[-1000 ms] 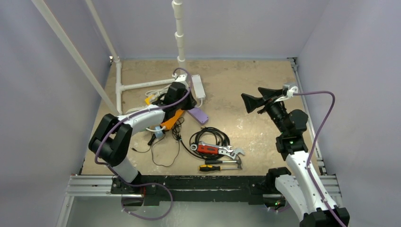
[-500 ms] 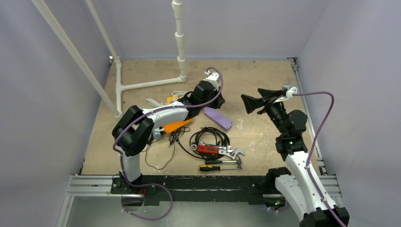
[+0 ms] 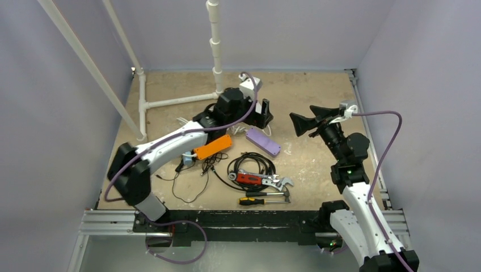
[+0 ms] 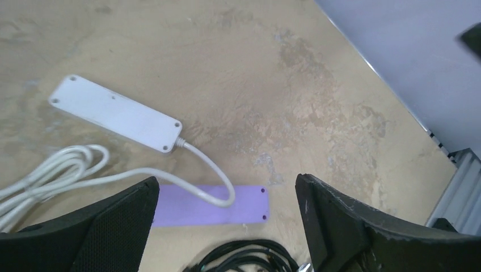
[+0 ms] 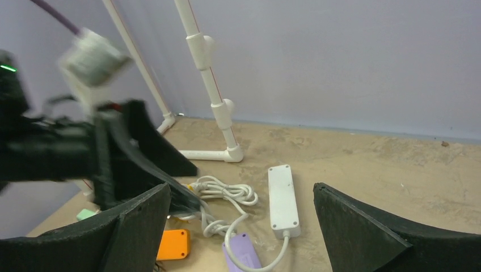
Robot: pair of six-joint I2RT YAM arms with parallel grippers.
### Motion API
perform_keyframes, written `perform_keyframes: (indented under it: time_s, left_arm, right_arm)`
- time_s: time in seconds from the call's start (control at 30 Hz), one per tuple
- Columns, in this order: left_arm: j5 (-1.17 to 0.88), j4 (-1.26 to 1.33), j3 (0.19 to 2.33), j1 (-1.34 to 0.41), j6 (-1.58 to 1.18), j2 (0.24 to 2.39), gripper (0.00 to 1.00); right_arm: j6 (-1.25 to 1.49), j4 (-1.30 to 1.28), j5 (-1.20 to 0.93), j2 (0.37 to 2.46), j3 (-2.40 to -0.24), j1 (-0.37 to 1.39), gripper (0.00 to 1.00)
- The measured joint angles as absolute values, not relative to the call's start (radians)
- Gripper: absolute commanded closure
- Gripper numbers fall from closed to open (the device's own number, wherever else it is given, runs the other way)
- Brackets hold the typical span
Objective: Pull the plug off the socket
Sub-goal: Move the socket to the center of the board.
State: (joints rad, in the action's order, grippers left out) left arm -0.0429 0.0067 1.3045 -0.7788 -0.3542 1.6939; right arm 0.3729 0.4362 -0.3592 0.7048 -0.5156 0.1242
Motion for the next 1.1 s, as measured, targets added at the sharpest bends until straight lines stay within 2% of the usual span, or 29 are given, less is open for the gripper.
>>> perform_keyframes:
  time_s: [0.23,0.37,0.43,0.57,0.8,1.1]
  left_arm:
    - [-0.007,-0.109,1.184,-0.676,-0.331,1.357,0.06]
    - [0.015,-0.155,1.077,-0.508,-0.333,1.273,0.05]
    - [0.031,-0.186,1.046,-0.452,-0.333,1.264,0.06]
    - [0.099,-0.252,1.034,-0.421,-0.318,1.253,0.07]
    - [0.206,-0.247,0.987,-0.421,-0.294,1.075,0.08]
    - [0.182,-0.234,0.960,-0.422,-0.295,1.111,0.11]
  right_arm:
    - [0.369,0.443,-0.353,0.784,-0.538,0.158,0.06]
    - [0.341,0.430,-0.264,0.922,-0.657,0.323,0.12]
    - [0.331,0.434,-0.215,1.012,-0.730,0.417,0.18]
    - [0.312,0.433,-0.138,1.211,-0.848,0.562,0.24]
    - [0.291,0.419,-0.088,1.579,-1.004,0.688,0.20]
    - [0.231,0.346,0.050,1.865,-1.161,0.760,0.16]
